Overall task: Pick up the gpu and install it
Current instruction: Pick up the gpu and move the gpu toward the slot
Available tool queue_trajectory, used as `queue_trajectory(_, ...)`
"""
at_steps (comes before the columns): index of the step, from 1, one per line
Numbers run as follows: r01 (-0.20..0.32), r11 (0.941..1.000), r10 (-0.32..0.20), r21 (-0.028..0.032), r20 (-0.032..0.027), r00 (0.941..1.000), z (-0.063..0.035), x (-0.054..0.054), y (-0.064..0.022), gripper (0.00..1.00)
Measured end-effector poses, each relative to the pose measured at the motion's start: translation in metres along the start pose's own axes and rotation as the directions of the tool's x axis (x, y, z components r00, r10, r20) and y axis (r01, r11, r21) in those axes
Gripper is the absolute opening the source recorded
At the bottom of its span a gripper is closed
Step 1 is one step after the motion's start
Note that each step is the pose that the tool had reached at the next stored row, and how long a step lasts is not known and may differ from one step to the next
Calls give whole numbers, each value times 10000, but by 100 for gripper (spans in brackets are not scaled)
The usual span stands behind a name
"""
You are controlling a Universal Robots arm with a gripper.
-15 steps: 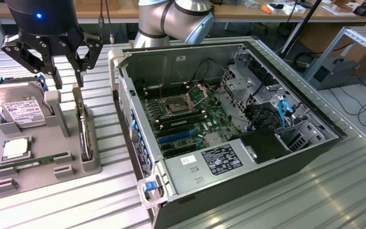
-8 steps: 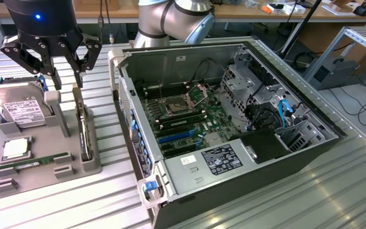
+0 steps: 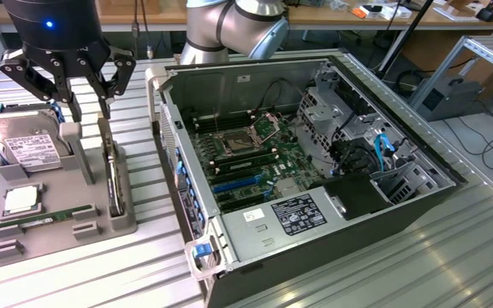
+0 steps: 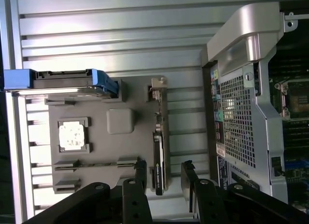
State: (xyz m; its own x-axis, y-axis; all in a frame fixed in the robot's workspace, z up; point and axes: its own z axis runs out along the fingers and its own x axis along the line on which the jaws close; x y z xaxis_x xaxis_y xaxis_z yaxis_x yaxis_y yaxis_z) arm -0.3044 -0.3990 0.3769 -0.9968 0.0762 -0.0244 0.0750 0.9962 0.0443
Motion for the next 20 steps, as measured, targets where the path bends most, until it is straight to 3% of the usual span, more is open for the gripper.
queue_trajectory(20,0,10000,0,0,0,10000,35,34,-4,42)
